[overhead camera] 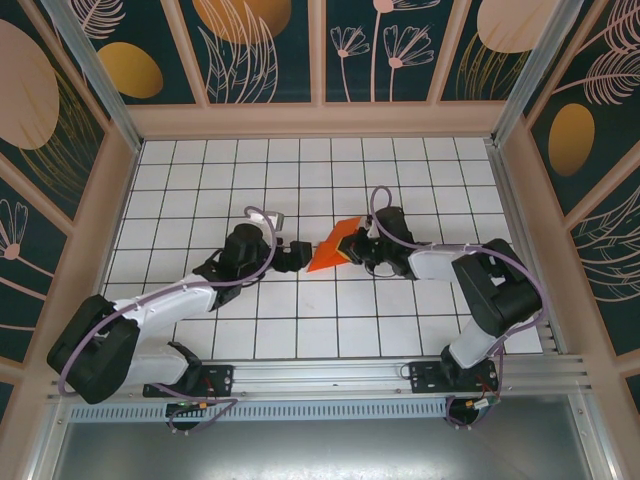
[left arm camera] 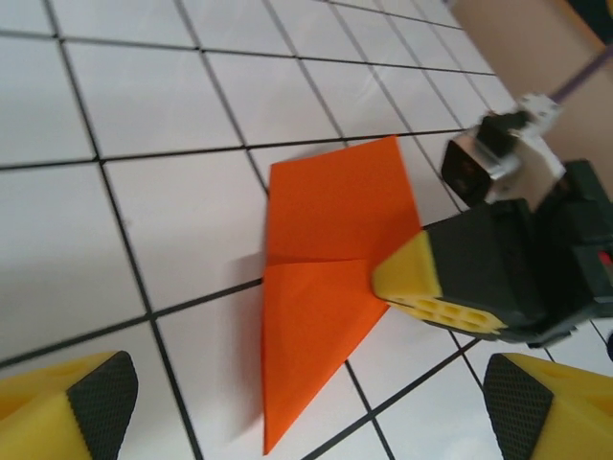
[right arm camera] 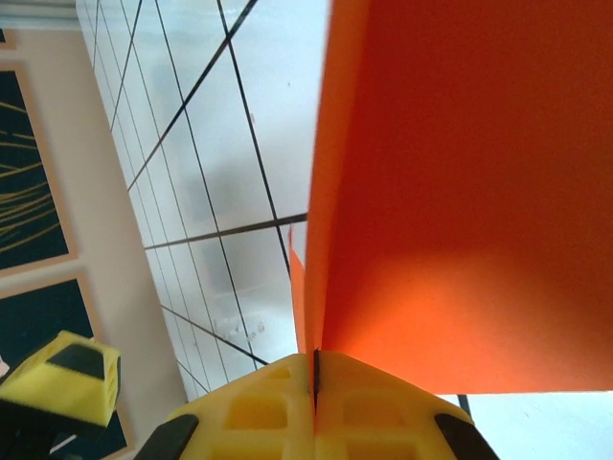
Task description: Fold a paper plane with a square sheet of paper (pick it up from the middle)
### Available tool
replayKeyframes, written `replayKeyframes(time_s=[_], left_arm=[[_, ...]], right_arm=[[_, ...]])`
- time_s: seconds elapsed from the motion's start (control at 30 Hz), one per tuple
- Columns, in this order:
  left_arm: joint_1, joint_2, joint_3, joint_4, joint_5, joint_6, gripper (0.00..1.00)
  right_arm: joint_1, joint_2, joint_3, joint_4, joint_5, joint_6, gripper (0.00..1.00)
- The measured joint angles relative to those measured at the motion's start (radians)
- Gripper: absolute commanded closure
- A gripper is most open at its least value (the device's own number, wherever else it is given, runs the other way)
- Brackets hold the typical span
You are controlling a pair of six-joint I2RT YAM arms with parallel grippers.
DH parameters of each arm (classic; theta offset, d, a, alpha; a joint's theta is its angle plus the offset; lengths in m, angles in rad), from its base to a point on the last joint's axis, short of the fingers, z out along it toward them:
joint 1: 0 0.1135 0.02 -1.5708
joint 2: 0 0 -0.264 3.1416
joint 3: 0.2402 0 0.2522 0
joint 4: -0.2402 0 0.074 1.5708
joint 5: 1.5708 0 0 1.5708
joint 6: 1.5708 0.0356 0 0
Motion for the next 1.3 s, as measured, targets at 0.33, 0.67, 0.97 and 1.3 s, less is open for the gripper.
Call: replayKeyframes(time_s=[0.33,0.67,0.97,1.3], left_arm=[[-0.061,0.201,0.032,0.108,-0.018,0.248,0.15],[-0.108,0.350,0.097,0.233,-0.024,0.449,0.19],[-0.127,0.467,0.099,0.322,0.003,0.534,0.31],[-0.127,0.533,0.099,0.389,0.017,0.590,0.43]], right_arm=[[0.008,0.000,0.077,-0.199,0.053,0.004,0.95],[0.019,0.037,0.184,-0.388,0.131,0.000,0.96],[0.019,0.076,0.232,-0.480,0.136,0.002,0.96],[0.019,0.084,0.269,-0.533,0.130,0.001,0.94]])
